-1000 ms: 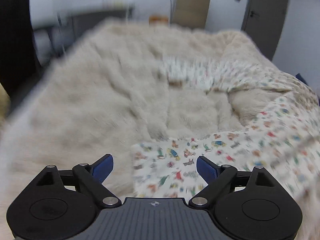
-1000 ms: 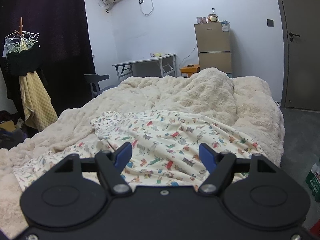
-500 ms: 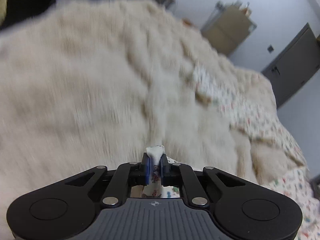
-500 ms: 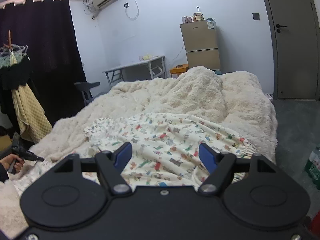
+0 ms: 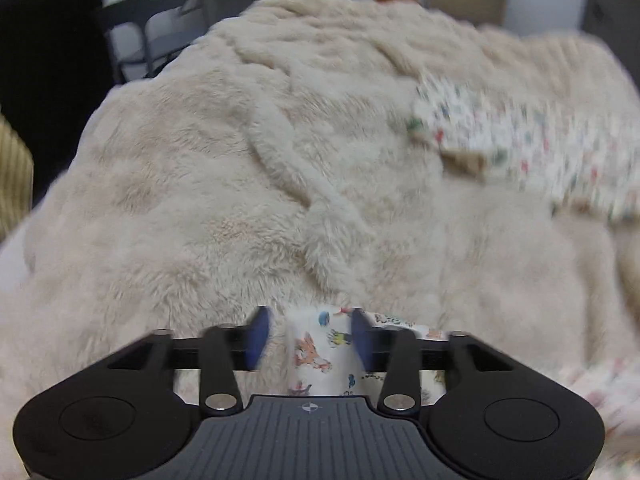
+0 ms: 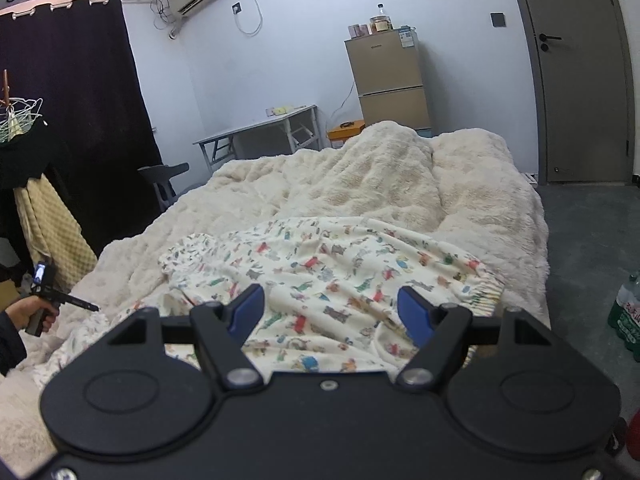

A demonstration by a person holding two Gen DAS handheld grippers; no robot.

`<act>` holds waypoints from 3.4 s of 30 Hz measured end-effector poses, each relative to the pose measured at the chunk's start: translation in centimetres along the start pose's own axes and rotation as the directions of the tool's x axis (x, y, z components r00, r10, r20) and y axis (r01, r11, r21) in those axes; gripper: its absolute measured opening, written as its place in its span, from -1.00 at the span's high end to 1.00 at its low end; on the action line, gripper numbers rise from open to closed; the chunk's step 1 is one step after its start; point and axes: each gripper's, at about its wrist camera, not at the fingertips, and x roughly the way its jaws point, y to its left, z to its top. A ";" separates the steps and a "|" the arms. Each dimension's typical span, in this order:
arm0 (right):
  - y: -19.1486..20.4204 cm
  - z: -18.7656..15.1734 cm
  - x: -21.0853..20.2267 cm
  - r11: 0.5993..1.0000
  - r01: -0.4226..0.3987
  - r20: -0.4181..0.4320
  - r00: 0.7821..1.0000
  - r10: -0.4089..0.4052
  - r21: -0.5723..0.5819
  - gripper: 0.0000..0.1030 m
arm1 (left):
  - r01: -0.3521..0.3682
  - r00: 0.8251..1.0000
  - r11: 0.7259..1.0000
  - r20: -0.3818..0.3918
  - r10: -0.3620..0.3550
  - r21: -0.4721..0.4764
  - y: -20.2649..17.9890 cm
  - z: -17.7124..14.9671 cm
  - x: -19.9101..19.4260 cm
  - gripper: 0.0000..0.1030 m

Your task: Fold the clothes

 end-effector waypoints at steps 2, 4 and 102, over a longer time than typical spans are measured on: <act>-0.3 0.1 0.0 1.000 -0.002 0.007 1.000 0.002 0.019 -0.39 | 0.058 0.997 0.997 0.045 -0.056 -0.047 0.2 0.9 -1.5 0.03; -0.3 0.0 0.2 1.000 -0.005 0.005 1.000 0.005 0.022 -0.39 | 0.221 0.974 0.974 0.041 -0.224 0.057 -2.9 2.4 -2.7 -0.23; 10.8 -6.7 -8.2 0.898 -0.375 -0.253 0.914 0.316 -0.232 0.36 | 0.250 0.880 0.556 0.053 -0.471 0.793 -22.9 -13.2 -23.0 0.06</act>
